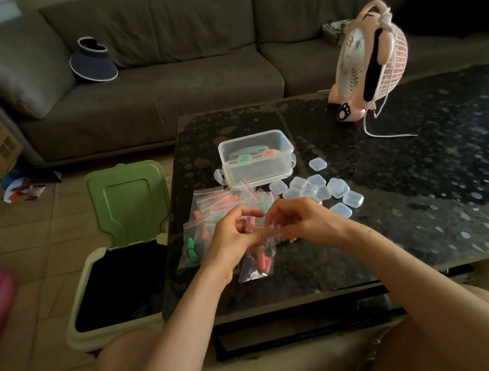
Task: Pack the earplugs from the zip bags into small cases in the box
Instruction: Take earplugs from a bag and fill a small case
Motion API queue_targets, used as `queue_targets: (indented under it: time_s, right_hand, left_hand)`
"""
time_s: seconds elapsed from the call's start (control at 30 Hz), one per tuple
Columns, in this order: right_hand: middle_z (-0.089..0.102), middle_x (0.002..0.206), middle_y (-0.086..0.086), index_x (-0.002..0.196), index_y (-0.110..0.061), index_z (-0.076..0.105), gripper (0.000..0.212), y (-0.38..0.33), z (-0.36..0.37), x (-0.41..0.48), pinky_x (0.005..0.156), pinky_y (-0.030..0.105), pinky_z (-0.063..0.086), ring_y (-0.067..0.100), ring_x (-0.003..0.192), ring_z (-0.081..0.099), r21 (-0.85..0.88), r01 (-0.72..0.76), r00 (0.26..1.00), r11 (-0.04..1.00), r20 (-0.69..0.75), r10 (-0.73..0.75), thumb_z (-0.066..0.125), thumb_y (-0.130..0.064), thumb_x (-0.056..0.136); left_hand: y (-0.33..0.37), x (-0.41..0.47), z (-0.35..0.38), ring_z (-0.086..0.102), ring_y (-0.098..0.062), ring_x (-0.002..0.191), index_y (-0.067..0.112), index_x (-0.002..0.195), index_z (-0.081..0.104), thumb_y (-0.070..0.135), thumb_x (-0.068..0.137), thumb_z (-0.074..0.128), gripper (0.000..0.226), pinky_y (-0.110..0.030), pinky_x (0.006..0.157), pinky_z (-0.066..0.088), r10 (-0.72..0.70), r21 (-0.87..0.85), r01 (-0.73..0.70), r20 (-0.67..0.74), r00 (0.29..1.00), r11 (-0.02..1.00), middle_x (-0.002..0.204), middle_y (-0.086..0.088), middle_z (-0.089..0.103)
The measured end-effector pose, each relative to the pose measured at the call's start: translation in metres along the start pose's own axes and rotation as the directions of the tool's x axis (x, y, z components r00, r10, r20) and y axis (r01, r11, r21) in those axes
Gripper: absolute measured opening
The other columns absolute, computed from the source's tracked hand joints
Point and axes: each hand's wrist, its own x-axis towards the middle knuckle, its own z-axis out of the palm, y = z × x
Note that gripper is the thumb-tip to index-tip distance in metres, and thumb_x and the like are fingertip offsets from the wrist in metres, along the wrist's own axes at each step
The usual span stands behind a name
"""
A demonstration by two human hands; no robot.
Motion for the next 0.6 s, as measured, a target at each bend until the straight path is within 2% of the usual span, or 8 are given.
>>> queue_targets:
  time_s: [0.07, 0.17, 0.27, 0.33, 0.4, 0.47, 0.53, 0.6]
  right_hand:
    - [0.057, 0.070, 0.003, 0.090, -0.014, 0.065, 0.016, -0.001, -0.001, -0.001, 0.064, 0.023, 0.048, 0.012, 0.066, 0.053, 0.038, -0.012, 1.000, 0.999, 0.028, 0.011, 0.068, -0.002, 0.080]
    - [0.062, 0.070, 0.001, 0.081, -0.013, 0.065, 0.011, -0.003, -0.004, -0.002, 0.063, 0.021, 0.049, 0.008, 0.065, 0.056, 0.080, -0.040, 0.999, 0.996, 0.036, 0.037, 0.071, -0.004, 0.079]
    - [0.061, 0.065, -0.003, 0.075, -0.013, 0.064, 0.014, -0.003, -0.007, -0.002, 0.060, 0.018, 0.046, 0.004, 0.060, 0.054, 0.082, -0.068, 0.996, 0.994, 0.055, 0.064, 0.070, 0.000, 0.079]
    - [0.060, 0.065, -0.002, 0.074, -0.013, 0.063, 0.018, -0.003, -0.008, -0.003, 0.059, 0.018, 0.044, 0.005, 0.060, 0.054, 0.111, -0.091, 0.993, 0.990, 0.086, 0.081, 0.065, 0.004, 0.079]
    - [0.060, 0.067, -0.001, 0.074, -0.012, 0.061, 0.015, -0.005, -0.011, -0.005, 0.061, 0.020, 0.046, 0.007, 0.064, 0.057, 0.126, -0.110, 0.986, 0.986, 0.135, 0.093, 0.062, 0.001, 0.080]
    - [0.062, 0.068, 0.001, 0.076, -0.007, 0.061, 0.008, -0.006, -0.012, -0.007, 0.064, 0.022, 0.048, 0.010, 0.067, 0.059, 0.100, -0.134, 0.974, 0.986, 0.199, 0.113, 0.063, -0.006, 0.084]
    - [0.064, 0.069, 0.003, 0.077, -0.006, 0.061, 0.011, -0.006, -0.012, -0.007, 0.065, 0.023, 0.049, 0.013, 0.069, 0.061, 0.053, -0.147, 0.961, 0.988, 0.245, 0.130, 0.062, -0.009, 0.088]
    - [0.066, 0.071, 0.004, 0.078, -0.009, 0.062, 0.011, -0.006, -0.012, -0.008, 0.065, 0.023, 0.050, 0.014, 0.069, 0.062, 0.036, -0.145, 0.955, 0.989, 0.267, 0.130, 0.062, -0.011, 0.088]
  left_hand:
    - [0.001, 0.000, 0.000, 0.064, -0.017, 0.066, 0.014, 0.097, 0.058, 0.017, 0.073, 0.076, 0.030, -0.030, 0.064, 0.056, 0.032, -0.006, -0.032, 0.041, 0.999, 0.999, 0.080, -0.010, 0.065]
    - [0.002, 0.001, -0.001, 0.061, -0.014, 0.063, 0.014, 0.084, 0.055, 0.017, 0.080, 0.071, 0.017, -0.026, 0.058, 0.052, 0.103, 0.024, -0.107, 0.121, 0.987, 0.994, 0.088, -0.010, 0.063]
    - [0.005, -0.001, -0.001, 0.062, -0.012, 0.065, 0.013, 0.077, 0.057, 0.023, 0.083, 0.066, 0.015, -0.025, 0.063, 0.055, 0.103, -0.018, -0.102, 0.196, 0.975, 0.995, 0.082, -0.004, 0.063]
    - [0.006, 0.000, -0.001, 0.062, -0.011, 0.077, 0.012, 0.072, 0.058, 0.022, 0.087, 0.062, 0.018, -0.017, 0.068, 0.052, 0.118, -0.029, -0.115, 0.194, 0.974, 0.993, 0.092, -0.001, 0.065]
    - [0.006, 0.002, -0.002, 0.058, -0.007, 0.089, 0.010, 0.068, 0.058, 0.021, 0.087, 0.061, 0.022, -0.014, 0.076, 0.046, 0.161, -0.008, -0.162, 0.173, 0.972, 0.987, 0.100, -0.004, 0.062]
    - [0.008, 0.000, -0.003, 0.055, 0.004, 0.078, 0.009, 0.068, 0.057, 0.020, 0.088, 0.059, 0.022, -0.007, 0.072, 0.041, 0.205, -0.045, -0.200, 0.179, 0.962, 0.979, 0.092, -0.009, 0.058]
    - [0.008, -0.001, -0.004, 0.050, 0.005, 0.061, 0.009, 0.072, 0.057, 0.018, 0.089, 0.055, 0.019, -0.007, 0.060, 0.040, 0.234, -0.101, -0.218, 0.196, 0.952, 0.971, 0.080, -0.006, 0.054]
    - [0.008, -0.002, -0.004, 0.048, 0.004, 0.051, 0.007, 0.074, 0.057, 0.015, 0.090, 0.053, 0.018, -0.006, 0.052, 0.037, 0.246, -0.131, -0.222, 0.208, 0.947, 0.966, 0.075, -0.006, 0.053]
